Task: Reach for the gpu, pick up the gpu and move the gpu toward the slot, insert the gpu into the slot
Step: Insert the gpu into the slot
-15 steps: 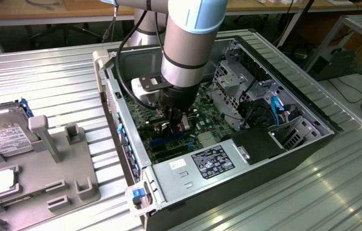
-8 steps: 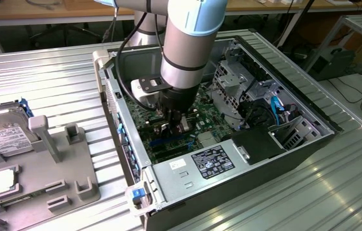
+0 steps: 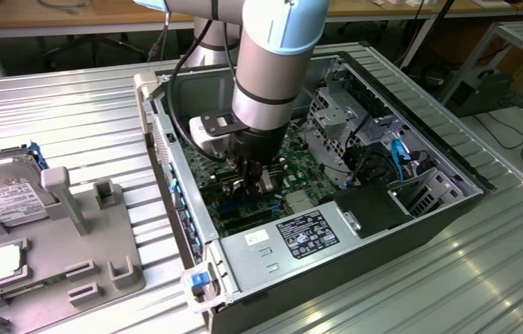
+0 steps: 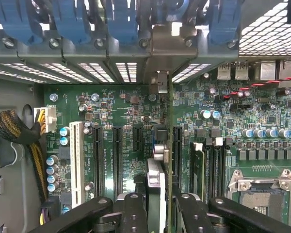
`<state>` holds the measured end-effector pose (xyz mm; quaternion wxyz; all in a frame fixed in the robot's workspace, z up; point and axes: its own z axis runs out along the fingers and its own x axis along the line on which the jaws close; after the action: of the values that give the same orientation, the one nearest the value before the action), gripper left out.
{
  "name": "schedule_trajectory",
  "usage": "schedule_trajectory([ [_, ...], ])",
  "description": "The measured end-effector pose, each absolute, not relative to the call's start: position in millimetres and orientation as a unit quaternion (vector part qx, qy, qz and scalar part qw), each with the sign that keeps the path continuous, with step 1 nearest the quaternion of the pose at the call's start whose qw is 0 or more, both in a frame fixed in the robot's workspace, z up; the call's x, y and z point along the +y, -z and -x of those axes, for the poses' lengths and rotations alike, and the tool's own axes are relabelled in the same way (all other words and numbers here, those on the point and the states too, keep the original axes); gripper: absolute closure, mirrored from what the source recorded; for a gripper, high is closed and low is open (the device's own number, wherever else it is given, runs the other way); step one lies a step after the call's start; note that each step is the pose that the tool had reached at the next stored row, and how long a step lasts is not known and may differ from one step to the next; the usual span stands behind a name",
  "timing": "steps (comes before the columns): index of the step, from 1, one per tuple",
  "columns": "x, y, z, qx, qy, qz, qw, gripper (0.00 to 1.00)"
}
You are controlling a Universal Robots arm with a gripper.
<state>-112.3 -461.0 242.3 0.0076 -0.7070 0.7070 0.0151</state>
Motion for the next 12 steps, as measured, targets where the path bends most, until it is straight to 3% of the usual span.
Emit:
schedule_trajectory([
  [12, -461.0, -239.1, 112.4, 0.707, -0.015, 0.707, 0.007, 0.72],
])
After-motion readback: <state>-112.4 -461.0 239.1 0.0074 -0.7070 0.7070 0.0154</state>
